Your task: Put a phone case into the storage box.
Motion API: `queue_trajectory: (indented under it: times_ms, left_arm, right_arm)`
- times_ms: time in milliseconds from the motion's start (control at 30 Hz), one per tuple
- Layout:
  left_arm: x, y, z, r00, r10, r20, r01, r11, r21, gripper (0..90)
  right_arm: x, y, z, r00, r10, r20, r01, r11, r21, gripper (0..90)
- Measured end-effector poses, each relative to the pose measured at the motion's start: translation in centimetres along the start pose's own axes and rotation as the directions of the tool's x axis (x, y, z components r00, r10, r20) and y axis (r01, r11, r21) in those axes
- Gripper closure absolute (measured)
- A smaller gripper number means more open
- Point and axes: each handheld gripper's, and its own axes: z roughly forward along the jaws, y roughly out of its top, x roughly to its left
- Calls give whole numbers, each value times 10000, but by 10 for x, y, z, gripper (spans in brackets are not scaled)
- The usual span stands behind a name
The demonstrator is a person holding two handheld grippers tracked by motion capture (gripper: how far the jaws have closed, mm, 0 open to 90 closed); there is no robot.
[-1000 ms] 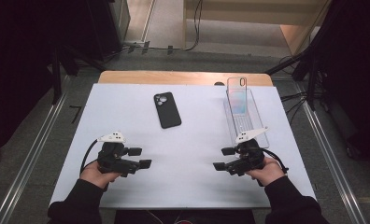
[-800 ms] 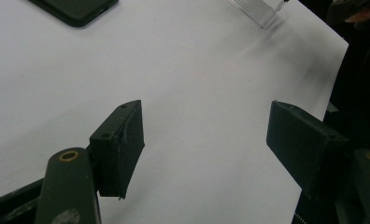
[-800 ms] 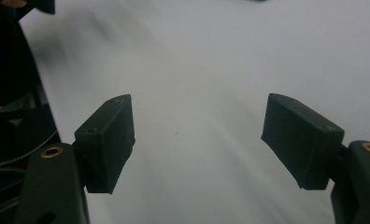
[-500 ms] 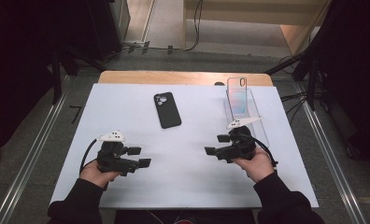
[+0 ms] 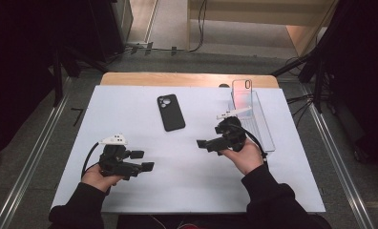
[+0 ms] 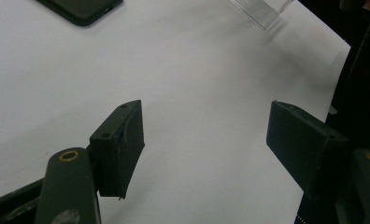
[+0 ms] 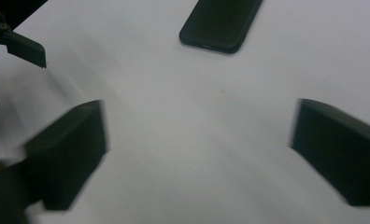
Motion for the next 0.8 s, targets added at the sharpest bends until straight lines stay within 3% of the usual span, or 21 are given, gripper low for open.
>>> queue_trajectory:
  times_ms: [133, 300, 400, 533, 800]
  left_arm:
    - [0, 0, 0, 10000, -12, 8, 12, 10000, -17, 283]
    - [0, 1, 0, 10000, 18, 7, -18, 10000, -23, 283]
    - [1, 1, 0, 10000, 21, -2, -21, 10000, -17, 284]
    - [0, 1, 0, 10000, 41, -14, -41, 10000, -11, 283]
    - [1, 0, 0, 9998, 141, -164, -142, 9999, -11, 283]
  right_arm:
    - [0, 8, 7, 10000, -43, -69, 42, 9998, -201, 0]
    - [1, 20, 17, 9988, -15, 486, 24, 9998, -185, 0]
    - [0, 27, 22, 9985, 18, 551, -6, 9997, -228, 0]
    - [1, 36, 31, 9935, 178, 1123, -148, 9995, -276, 44]
    - [-2, 51, 49, 9916, 495, 1191, -429, 9974, -574, 44]
